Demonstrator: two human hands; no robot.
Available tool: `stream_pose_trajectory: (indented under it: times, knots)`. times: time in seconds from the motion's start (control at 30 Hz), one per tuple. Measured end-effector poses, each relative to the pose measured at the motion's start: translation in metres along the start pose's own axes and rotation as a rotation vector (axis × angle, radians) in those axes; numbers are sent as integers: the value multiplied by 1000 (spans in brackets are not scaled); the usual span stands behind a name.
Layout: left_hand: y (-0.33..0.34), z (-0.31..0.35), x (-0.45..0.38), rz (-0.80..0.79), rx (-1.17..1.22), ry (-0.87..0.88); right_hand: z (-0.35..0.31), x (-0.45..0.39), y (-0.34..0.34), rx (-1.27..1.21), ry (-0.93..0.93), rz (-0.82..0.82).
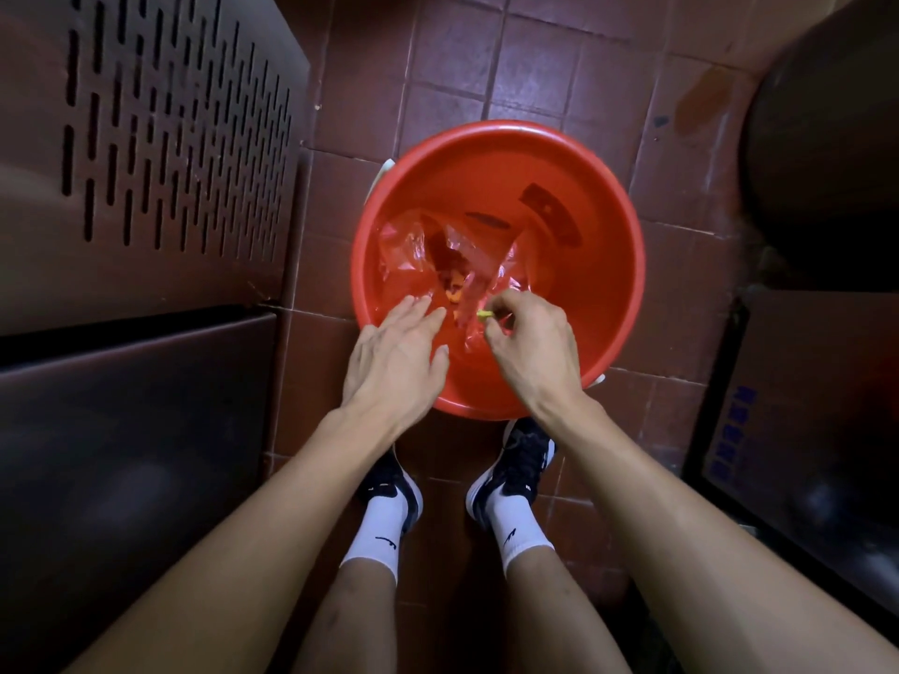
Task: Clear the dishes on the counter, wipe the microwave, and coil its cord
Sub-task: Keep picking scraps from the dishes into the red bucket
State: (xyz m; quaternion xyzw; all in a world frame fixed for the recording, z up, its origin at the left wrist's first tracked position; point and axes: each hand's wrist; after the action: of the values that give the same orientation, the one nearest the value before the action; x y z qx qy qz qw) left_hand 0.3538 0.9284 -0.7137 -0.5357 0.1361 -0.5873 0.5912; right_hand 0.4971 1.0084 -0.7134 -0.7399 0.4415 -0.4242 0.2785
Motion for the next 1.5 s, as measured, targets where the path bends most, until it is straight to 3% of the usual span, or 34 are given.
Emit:
stream_pose_trajectory:
  times: [0.23,0.5,0.83,1.1,1.5]
  knots:
    - [-15,-14,1,215,-139,188,-7,-10,14,128,-130,10]
    - [-14,-28,3,168,-245,124,-5,-28,45,329,-249,-91]
    - [-8,-21,10,113,-265,200,19,-17,34,657,-398,-199]
    - [-11,-3,8,16,-311,189,40,-14,-5,941,-288,-354]
    - [-24,14,23,-11,-243,202,58,-3,-44,932,-189,-315]
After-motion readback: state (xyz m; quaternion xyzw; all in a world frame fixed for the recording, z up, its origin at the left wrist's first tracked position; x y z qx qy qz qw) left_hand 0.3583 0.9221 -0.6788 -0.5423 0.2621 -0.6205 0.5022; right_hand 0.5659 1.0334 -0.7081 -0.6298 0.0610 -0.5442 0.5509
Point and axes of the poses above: each hand's wrist, its own x-axis away from the middle knuckle, its own y-axis out of the palm, z = x × y, and after that the axes turned 7 degrees about z, right-handed
